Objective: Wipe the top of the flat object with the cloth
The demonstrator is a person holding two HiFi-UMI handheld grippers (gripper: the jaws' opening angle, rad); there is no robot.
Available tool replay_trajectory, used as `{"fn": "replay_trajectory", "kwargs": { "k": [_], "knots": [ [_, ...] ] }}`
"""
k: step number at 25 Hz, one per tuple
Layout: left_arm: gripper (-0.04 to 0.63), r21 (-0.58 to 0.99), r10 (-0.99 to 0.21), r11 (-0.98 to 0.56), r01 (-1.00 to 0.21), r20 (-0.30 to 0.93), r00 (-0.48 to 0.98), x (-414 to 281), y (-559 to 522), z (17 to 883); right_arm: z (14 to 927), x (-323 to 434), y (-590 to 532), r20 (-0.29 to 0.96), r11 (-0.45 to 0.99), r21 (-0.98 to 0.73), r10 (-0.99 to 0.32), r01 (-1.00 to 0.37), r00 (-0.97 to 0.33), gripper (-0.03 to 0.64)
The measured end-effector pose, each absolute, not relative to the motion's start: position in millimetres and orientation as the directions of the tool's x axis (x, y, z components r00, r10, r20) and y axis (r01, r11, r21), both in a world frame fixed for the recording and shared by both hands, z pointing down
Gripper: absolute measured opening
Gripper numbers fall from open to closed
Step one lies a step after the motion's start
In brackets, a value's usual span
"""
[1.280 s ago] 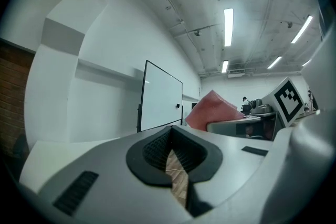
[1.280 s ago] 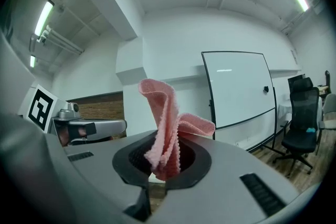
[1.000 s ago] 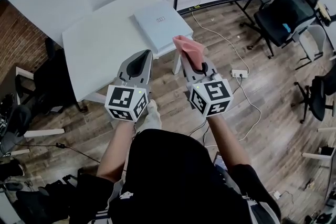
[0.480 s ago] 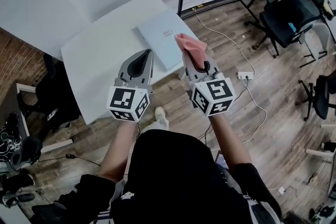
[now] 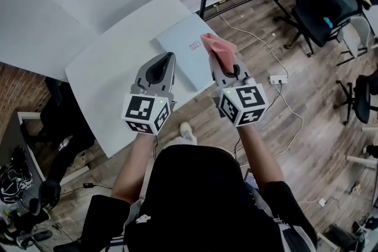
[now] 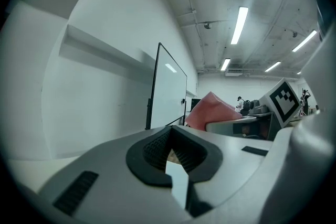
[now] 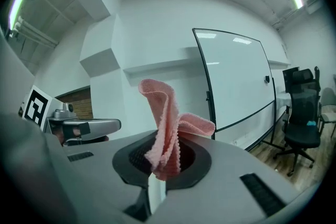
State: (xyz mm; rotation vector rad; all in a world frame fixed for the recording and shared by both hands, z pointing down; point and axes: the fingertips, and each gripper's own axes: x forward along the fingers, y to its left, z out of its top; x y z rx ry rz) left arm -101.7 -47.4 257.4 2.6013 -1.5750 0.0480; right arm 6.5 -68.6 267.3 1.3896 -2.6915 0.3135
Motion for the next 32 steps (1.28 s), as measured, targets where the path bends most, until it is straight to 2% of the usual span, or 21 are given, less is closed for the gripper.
{"fn": "replay_trajectory", "kwargs": {
  "k": [17,32],
  "knots": [
    [0.011,0.136,-0.839,-0.502,-0.854,0.163,0.519,-107,-82,311,309,7,-103,0.273,0.526,-0.146,-0.793,-0.838,-0.545,0.046],
    [0.011,0.228,-0.813,-0.471,-0.852,0.262,0.520,-92,-116,387,381,7,-145,0.398,0.562,-0.209,-0.699,-0.800,-0.595,0.046]
  ]
}}
